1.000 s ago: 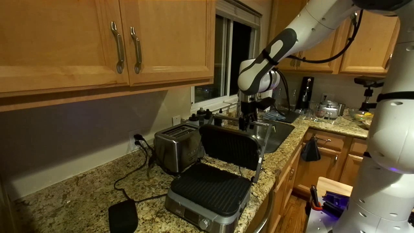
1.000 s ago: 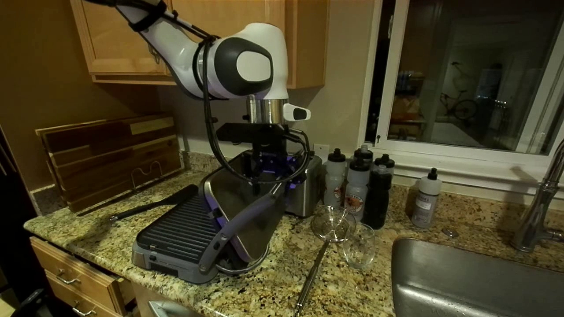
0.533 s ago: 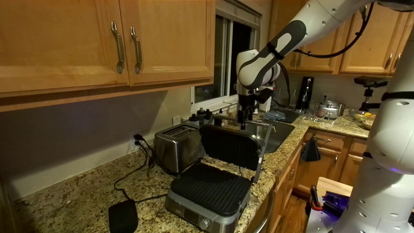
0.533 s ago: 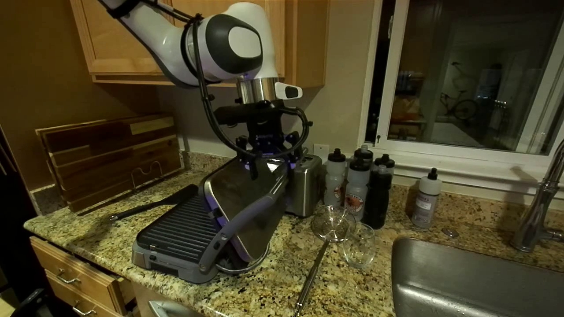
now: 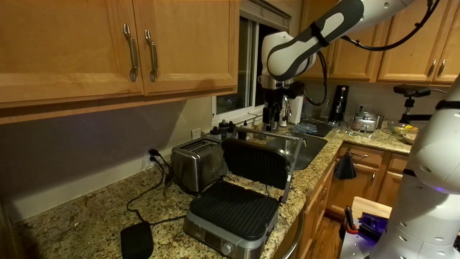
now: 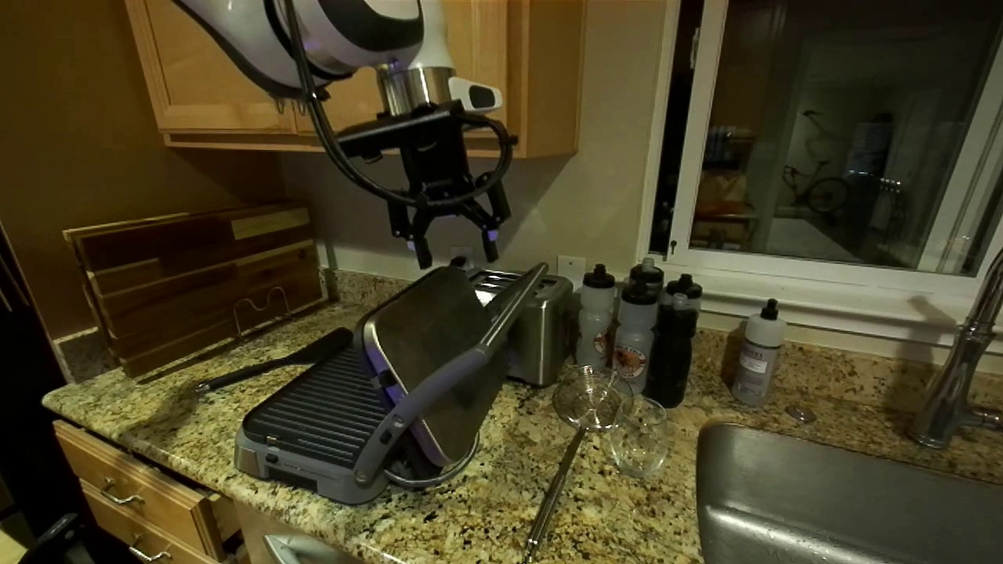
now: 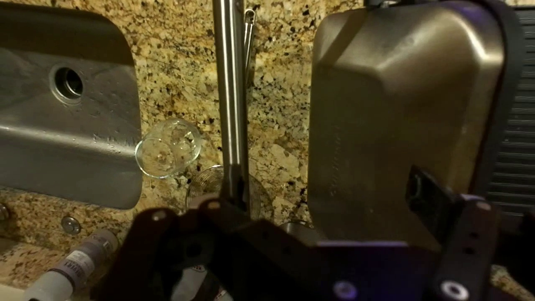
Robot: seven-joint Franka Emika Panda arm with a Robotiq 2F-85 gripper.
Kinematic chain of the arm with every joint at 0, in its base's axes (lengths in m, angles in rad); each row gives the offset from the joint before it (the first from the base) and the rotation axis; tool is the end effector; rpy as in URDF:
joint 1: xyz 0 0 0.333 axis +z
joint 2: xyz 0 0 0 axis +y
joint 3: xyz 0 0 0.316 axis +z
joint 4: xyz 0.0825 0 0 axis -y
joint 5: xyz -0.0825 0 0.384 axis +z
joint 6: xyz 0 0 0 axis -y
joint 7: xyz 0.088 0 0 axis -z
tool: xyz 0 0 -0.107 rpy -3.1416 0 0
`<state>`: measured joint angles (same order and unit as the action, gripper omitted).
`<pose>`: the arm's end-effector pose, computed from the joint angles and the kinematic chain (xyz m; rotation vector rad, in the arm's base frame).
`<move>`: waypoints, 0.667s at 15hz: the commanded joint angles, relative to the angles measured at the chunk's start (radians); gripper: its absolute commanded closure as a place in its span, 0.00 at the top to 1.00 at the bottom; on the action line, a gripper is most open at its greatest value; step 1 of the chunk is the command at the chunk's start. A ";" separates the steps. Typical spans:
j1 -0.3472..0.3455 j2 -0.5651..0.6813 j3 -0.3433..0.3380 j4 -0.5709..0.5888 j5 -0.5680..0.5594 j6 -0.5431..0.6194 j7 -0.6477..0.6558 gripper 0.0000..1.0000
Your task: Open the sandwich maker
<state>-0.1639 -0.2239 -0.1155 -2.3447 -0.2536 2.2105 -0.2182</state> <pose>0.4575 -0.1411 0.4303 2.9378 0.1224 0.0614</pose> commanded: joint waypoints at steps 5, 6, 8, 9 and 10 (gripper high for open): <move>0.071 -0.202 0.003 -0.053 0.156 -0.172 0.003 1.00; 0.074 -0.215 0.010 -0.064 0.156 -0.163 0.020 1.00; 0.073 -0.162 0.003 -0.019 0.142 -0.156 0.003 1.00; 0.075 -0.170 0.005 -0.025 0.143 -0.156 0.003 1.00; 0.077 -0.173 0.005 -0.029 0.144 -0.156 0.003 1.00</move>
<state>-0.0943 -0.3967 -0.1046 -2.3755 -0.1069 2.0571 -0.2172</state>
